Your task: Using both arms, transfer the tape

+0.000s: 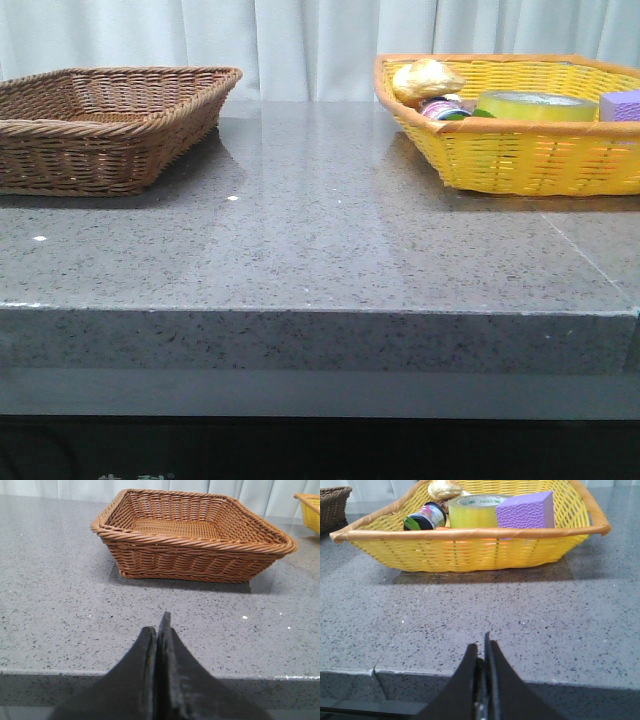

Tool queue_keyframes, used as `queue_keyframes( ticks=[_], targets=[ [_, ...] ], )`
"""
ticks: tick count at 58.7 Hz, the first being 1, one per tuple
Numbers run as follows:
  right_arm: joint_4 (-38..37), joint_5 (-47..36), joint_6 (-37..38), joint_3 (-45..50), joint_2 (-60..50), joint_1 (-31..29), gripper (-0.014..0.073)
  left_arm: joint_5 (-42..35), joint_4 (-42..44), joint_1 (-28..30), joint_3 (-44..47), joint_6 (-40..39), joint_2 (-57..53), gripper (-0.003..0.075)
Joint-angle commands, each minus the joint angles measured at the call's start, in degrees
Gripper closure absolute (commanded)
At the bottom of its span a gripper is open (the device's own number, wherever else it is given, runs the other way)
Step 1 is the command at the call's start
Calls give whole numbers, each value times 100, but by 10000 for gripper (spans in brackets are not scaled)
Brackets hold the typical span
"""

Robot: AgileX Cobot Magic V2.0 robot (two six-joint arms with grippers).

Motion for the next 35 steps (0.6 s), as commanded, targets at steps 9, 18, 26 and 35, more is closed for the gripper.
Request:
queue_keyframes(
  ticks=[9,18,26,35],
  targets=[
    [-6,-451,-60,-145,-149,-26,715,-506,-33,15,224,8,-101,740],
    [-6,-456,-60,-150,-149,-26,715,-610,-33,15,224,-47,-101,740],
    [-6,-716,-60,-246,-149,-26,715,-693,-42,15,179,-198,-101,740],
    [-6,-609,-60,-780,-144,-32,713,-777,-42,15,-261,-198,-80,740]
  ],
)
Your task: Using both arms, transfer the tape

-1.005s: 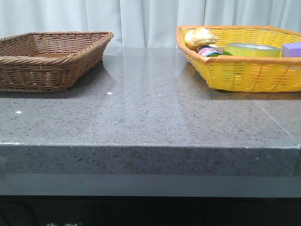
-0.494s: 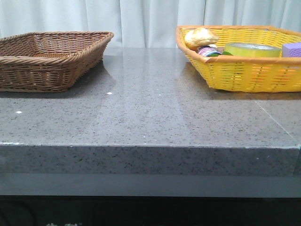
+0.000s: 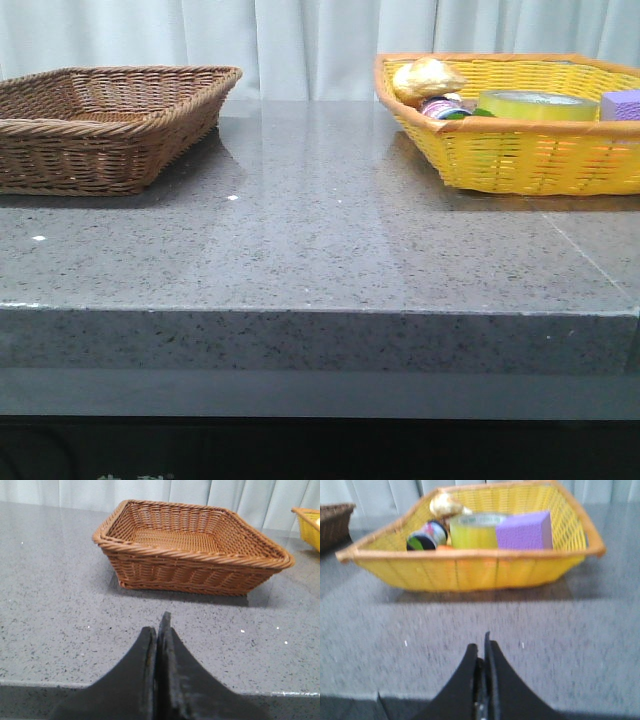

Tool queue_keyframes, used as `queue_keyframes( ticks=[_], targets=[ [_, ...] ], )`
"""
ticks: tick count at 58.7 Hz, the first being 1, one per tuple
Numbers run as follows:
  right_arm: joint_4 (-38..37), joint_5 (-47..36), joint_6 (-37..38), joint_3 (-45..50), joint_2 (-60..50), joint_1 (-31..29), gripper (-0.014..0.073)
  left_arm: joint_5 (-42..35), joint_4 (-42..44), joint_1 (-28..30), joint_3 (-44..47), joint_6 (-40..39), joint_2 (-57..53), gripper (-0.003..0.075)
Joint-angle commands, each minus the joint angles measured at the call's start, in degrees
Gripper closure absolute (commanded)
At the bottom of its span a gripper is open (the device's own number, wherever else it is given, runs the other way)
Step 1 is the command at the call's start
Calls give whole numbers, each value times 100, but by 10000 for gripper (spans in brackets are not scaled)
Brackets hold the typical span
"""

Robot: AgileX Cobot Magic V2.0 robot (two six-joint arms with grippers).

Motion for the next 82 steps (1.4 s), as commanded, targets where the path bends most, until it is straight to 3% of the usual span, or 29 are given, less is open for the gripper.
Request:
queue_keyframes(
  ticks=[1,12,27,36,48,51,56,62,67,72,82],
  targets=[
    [-6,-393,-60,-573,-137,-32,713,-534,-42,15,-325,-72,-79,740],
    [-32,440,-60,-1666,367,-32,712,-103,7,15,-1479,-72,388,740],
    [-32,1056,-60,-3215,1938,-32,712,325,59,15,-3126,-72,2302,740],
    [-32,1026,-60,-3674,2651,-32,712,325,59,15,-3573,-72,3128,740],
    [-70,1012,-60,-3696,2760,-32,707,242,59,15,-3610,-72,3233,716],
    [-70,990,-60,-3696,2760,-32,669,231,59,15,-3610,-72,3233,665],
    [-70,963,-60,-3696,2760,-32,538,199,59,15,-3610,-72,3233,507],
    [-70,976,-60,-3696,2760,-32,293,199,59,15,-3600,-72,3233,286],
    [-70,983,-60,-3696,2760,-32,83,199,59,15,-3600,-72,3233,157],
    [-70,983,-60,-3696,2760,-32,-23,199,59,15,-3600,-72,3233,127],
    [-64,831,-60,-3696,2760,-32,-4,199,59,15,-3600,-72,3233,134]
  ],
)
